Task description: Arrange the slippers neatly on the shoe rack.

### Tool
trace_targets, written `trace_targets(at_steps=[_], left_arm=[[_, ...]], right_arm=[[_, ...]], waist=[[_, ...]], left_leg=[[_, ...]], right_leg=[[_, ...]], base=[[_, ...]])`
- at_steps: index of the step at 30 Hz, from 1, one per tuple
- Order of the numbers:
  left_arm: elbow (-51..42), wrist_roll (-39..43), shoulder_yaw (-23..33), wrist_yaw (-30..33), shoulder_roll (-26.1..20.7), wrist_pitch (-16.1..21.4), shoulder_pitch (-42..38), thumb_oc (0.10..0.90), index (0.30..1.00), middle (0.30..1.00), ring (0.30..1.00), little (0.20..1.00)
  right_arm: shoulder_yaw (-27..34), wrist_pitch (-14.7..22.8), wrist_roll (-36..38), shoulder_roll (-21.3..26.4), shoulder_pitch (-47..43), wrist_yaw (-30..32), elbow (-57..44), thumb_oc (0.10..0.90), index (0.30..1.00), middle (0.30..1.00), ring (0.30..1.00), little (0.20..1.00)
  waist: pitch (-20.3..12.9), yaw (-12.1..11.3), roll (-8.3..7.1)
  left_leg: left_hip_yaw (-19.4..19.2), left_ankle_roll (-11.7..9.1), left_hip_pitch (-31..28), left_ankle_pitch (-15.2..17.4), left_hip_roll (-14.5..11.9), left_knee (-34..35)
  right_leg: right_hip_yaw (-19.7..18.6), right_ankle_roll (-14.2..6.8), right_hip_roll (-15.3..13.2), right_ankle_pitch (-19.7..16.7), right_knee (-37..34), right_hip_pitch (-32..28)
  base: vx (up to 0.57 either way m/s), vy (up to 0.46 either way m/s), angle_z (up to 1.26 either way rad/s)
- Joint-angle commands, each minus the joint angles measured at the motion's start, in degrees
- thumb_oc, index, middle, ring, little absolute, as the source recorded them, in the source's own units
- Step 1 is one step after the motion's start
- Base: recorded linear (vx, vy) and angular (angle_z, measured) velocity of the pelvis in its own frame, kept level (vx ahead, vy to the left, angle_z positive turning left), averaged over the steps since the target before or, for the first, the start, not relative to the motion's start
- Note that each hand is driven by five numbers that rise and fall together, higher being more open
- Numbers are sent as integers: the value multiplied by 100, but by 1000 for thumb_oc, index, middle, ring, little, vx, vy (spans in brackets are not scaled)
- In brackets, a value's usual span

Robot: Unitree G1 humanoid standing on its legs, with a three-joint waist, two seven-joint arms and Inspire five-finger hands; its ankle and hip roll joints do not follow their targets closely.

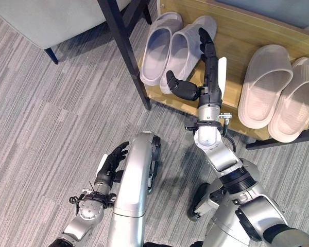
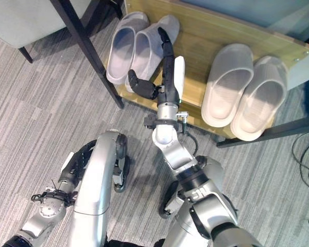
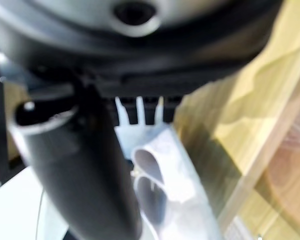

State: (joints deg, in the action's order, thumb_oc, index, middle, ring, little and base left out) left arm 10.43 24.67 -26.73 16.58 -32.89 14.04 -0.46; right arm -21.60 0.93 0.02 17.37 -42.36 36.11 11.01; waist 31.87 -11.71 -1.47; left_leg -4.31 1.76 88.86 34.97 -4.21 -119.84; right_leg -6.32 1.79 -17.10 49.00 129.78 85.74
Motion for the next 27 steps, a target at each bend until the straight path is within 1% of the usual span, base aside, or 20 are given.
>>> trace_targets(at_steps=[1,8,12,17,27], left_arm=[[44,-153,-248,492,966,-41,-1253,800,900,900,900,900],[87,-130,-244,542,1012,-20,-1320,800,900,900,900,900],[81,-117,-220,547,1015,1,-1304,800,900,900,900,900],[49,-121,-204,530,992,41,-1254,800,900,900,900,900],[40,-114,-165,448,948,24,-1218,800,900,900,900,900]], right_arm=[[-177,414,-343,-85,-831,-44,-515,800,900,900,900,900],[-128,294,-382,10,-940,104,182,800,900,900,900,900],[6,293,-448,87,-995,239,354,800,900,900,900,900],[209,328,-629,199,-953,397,130,800,900,900,900,900],[349,479,-595,375,-752,287,-447,800,900,900,900,900]], waist=[[-208,258,-190],[-208,259,-196],[-208,252,-192],[-208,269,-208],[-208,334,-249]], left_leg=[[539,-717,109,658,-76,-306],[534,-739,109,681,-74,-282],[525,-744,109,694,-78,-271],[514,-751,109,701,-96,-261],[507,-756,109,695,-139,-302]], right_leg=[[-401,146,26,-1017,270,421],[-430,139,-2,-1000,275,420],[-436,137,-20,-1006,260,420],[-460,131,-7,-1001,267,420],[-476,132,-9,-979,280,421]], base=[[0,0,0],[0,0,0],[0,0,0],[0,0,0],[0,0,0]])
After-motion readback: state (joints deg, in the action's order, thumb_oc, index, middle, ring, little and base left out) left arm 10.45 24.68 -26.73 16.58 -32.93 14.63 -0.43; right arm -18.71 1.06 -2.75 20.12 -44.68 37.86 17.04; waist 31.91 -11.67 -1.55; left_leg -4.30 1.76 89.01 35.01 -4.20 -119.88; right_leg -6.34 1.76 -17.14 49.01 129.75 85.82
